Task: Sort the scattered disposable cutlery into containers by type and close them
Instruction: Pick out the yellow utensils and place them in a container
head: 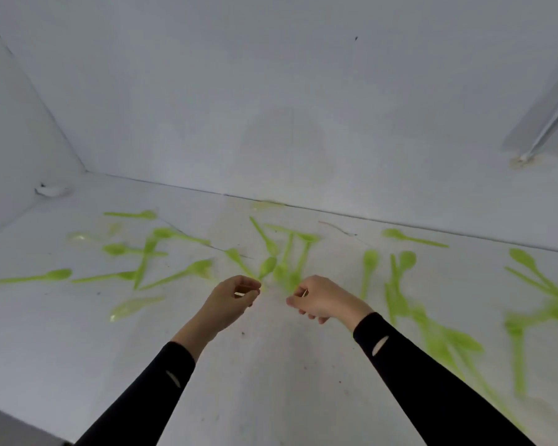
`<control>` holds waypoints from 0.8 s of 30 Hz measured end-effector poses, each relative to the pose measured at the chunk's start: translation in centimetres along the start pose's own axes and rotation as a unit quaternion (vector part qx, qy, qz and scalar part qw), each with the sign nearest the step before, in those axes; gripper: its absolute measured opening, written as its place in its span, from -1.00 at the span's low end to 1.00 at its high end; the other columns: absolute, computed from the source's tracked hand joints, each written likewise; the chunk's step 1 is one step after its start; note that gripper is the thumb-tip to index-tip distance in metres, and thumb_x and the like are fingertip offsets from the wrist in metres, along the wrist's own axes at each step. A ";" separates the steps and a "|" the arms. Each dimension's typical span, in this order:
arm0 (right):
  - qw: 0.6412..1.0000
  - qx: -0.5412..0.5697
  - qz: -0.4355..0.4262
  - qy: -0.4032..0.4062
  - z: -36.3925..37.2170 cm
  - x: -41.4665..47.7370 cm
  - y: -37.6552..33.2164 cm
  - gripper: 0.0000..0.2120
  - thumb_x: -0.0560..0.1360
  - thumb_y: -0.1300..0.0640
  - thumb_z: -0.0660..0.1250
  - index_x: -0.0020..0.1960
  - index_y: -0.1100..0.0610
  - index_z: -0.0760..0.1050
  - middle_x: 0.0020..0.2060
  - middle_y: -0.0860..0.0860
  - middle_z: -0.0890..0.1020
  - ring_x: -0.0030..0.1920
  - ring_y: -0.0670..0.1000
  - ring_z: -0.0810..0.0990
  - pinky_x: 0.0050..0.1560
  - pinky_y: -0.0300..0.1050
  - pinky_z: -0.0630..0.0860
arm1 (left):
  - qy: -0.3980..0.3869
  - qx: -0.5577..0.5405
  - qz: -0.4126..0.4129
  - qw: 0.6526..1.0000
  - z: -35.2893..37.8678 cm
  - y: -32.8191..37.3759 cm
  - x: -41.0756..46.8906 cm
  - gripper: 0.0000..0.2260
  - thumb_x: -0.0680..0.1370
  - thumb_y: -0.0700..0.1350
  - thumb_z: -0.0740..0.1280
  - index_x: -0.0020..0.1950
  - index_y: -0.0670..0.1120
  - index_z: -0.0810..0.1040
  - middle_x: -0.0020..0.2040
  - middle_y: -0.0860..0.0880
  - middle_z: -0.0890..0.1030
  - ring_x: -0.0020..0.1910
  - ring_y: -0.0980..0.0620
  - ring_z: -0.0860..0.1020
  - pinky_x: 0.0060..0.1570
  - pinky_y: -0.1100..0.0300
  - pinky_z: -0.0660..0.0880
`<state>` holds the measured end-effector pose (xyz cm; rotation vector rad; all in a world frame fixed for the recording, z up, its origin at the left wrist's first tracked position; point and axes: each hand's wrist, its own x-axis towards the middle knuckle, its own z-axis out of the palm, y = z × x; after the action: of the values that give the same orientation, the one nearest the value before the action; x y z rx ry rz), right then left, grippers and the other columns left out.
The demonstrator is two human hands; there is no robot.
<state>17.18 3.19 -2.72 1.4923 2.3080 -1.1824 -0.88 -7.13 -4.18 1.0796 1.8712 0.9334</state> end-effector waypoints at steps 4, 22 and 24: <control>0.992 -0.063 -0.001 0.110 -0.2 4.4 -2.9 -0.81 0.54 0.03 0.20 -0.09 0.09 0.53 -0.14 0.00 0.62 -0.10 0.07 0.59 -0.13 -0.13 0.44 | 0.059 0.062 0.028 0.996 -4.4 -2.0 3.5 -0.93 0.54 -0.17 0.39 0.00 -0.03 0.62 -0.10 0.09 0.63 -0.28 0.20 0.51 -0.26 0.44 0.40; 0.967 -0.116 -0.130 0.188 -4.2 25.4 -10.2 -0.54 0.55 0.34 0.12 0.43 0.12 0.34 0.48 0.03 0.29 0.45 0.10 0.28 0.35 -0.02 0.32 | 0.007 0.247 0.245 0.937 -11.6 -11.8 9.0 -0.67 0.52 -0.05 0.16 0.21 0.21 0.55 0.30 0.19 0.50 0.22 0.04 0.47 0.25 0.15 0.33; 0.967 -0.152 -0.132 0.155 -3.8 26.6 -10.2 -0.48 0.57 0.33 0.10 0.51 0.09 0.25 0.51 0.03 0.27 0.49 0.07 0.19 0.42 0.00 0.27 | 0.069 0.239 0.231 0.941 -11.2 -12.3 9.1 -0.73 0.58 0.06 0.19 0.22 0.11 0.58 0.23 0.09 0.54 0.14 0.01 0.50 0.19 0.14 0.41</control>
<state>-3.33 22.55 -8.21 1.3679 2.8103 -0.6296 -18.00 -5.83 -12.20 1.8500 2.0594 0.8344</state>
